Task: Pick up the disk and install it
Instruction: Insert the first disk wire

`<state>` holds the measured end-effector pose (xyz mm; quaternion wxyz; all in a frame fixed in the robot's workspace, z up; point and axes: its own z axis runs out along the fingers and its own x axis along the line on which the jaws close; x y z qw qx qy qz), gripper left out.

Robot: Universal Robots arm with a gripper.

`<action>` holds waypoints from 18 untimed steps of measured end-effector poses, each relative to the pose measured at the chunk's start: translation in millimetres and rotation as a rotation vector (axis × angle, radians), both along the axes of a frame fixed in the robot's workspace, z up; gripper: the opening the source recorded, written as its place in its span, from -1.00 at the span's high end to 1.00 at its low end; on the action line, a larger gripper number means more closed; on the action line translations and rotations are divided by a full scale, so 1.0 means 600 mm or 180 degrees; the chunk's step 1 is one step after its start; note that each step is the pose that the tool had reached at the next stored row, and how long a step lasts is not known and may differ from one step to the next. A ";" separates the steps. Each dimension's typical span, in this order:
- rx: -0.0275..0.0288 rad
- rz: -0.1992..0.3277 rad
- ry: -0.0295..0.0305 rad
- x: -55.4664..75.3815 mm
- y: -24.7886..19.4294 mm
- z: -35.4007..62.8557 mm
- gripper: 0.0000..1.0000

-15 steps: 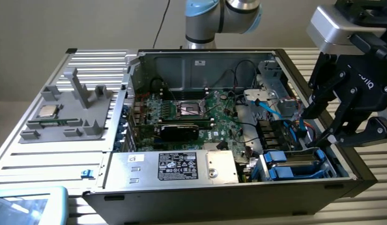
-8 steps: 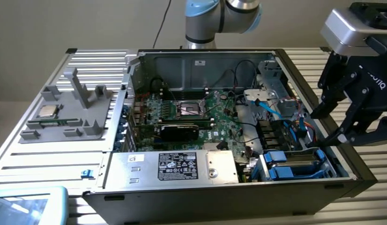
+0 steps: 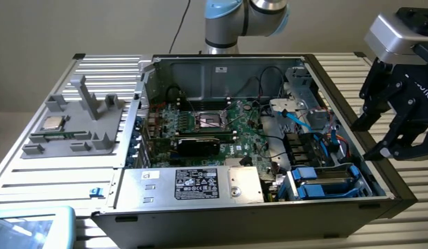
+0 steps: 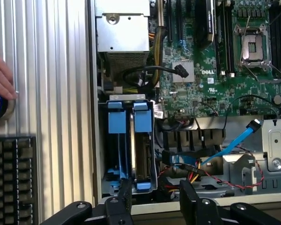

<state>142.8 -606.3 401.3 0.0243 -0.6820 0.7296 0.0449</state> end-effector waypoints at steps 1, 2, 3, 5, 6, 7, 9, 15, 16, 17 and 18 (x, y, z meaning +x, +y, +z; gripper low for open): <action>0.0000 -0.0006 0.0000 0.001 0.0017 0.000 -0.06; 0.0000 -0.0008 -0.0001 0.002 0.0039 0.000 -0.06; 0.0001 -0.0010 -0.0002 0.003 0.0068 -0.001 -0.06; 0.0000 -0.0011 -0.0004 0.004 0.0136 -0.001 -0.06; 0.0001 -0.0012 -0.0006 0.005 0.0168 -0.001 -0.06; 0.0000 -0.0013 -0.0007 0.005 0.0198 -0.002 -0.06; 0.0000 -0.0023 -0.0009 0.007 0.0230 -0.003 -0.06; 0.0003 -0.0185 -0.0025 0.008 0.0232 -0.007 -0.06; 0.0004 -0.0217 -0.0031 0.008 0.0232 -0.007 -0.06; 0.0005 -0.0238 -0.0043 0.008 0.0233 -0.007 -0.06; 0.0006 -0.0248 -0.0061 0.008 0.0241 -0.008 -0.06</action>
